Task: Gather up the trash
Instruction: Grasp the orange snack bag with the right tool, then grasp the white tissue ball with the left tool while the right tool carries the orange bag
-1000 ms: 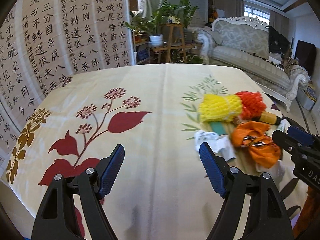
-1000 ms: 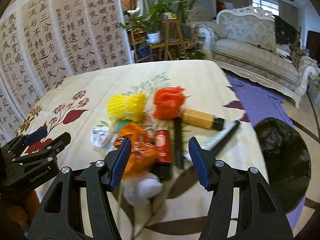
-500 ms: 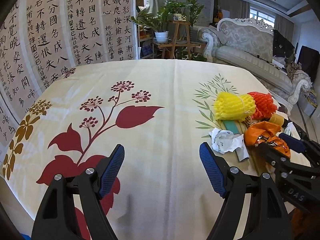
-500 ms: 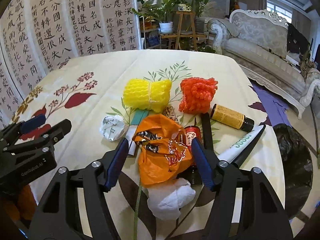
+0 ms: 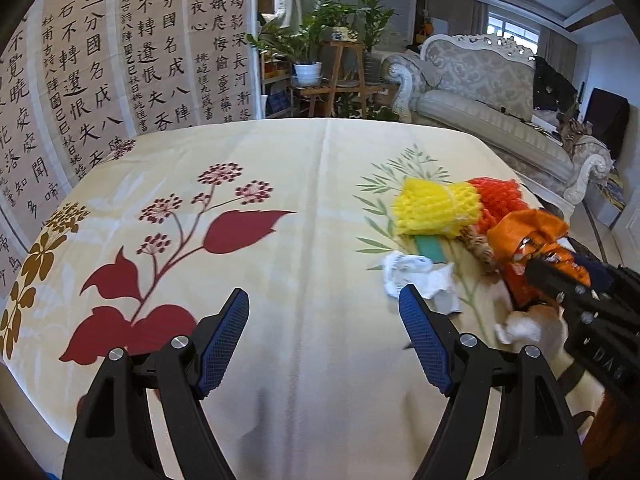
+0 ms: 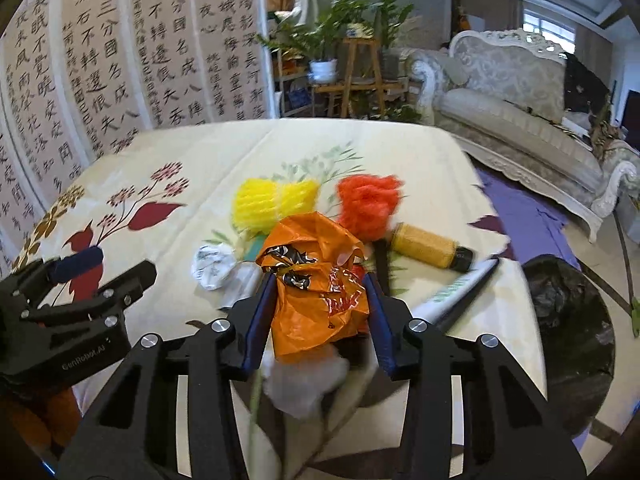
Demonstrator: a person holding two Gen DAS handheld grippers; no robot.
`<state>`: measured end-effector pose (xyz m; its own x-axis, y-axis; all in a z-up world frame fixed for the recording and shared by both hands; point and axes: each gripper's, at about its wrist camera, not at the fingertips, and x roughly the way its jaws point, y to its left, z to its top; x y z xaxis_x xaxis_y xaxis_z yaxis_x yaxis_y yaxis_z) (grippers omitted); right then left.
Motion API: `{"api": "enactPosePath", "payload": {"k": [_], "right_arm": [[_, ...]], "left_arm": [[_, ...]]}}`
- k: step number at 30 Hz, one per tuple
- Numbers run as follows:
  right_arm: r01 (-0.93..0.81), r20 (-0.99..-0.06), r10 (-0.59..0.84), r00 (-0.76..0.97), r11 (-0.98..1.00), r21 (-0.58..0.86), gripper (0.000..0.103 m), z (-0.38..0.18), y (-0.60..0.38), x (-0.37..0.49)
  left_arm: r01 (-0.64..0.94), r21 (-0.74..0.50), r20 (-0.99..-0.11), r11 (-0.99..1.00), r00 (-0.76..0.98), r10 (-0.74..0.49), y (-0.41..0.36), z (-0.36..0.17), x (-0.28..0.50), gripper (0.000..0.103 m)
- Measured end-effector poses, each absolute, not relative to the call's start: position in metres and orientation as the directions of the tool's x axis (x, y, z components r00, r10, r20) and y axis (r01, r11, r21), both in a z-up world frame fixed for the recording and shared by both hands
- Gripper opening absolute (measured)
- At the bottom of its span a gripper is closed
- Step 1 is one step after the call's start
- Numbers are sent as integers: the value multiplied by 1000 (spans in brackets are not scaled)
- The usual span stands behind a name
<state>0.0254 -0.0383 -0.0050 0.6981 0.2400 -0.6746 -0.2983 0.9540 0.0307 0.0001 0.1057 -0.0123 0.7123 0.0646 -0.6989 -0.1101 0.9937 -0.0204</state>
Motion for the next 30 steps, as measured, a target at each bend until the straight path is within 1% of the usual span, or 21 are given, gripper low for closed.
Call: {"api": "enactPosePath", "payload": {"k": [8, 12, 19, 25, 27, 29, 30], "right_arm": [[-164, -658, 138, 740, 986, 22, 42, -2, -100, 16], [-106, -656, 109, 747, 993, 44, 42, -6, -132, 10], [-48, -654, 95, 751, 995, 89, 42, -14, -171, 1], [-17, -650, 95, 754, 992, 126, 42, -19, -193, -4], [-12, -650, 97, 754, 991, 133, 42, -21, -197, -6], [-9, -651, 97, 753, 990, 138, 42, -24, -199, -7], [-7, -652, 98, 752, 990, 141, 42, -25, -200, -7]], "left_arm": [[-36, -15, -697, 999, 717, 16, 66, -9, -2, 75], [1, -9, -705, 1000, 709, -7, 42, -9, -2, 75], [48, -12, -705, 999, 708, -43, 8, -5, -5, 76], [88, 39, -718, 995, 695, -33, -15, -16, -4, 76], [94, 53, -718, 994, 695, -28, -19, -19, -3, 72], [104, 77, -719, 992, 695, -17, -21, -23, -3, 59], [111, 84, -720, 990, 693, -17, -23, -25, -3, 57]]}}
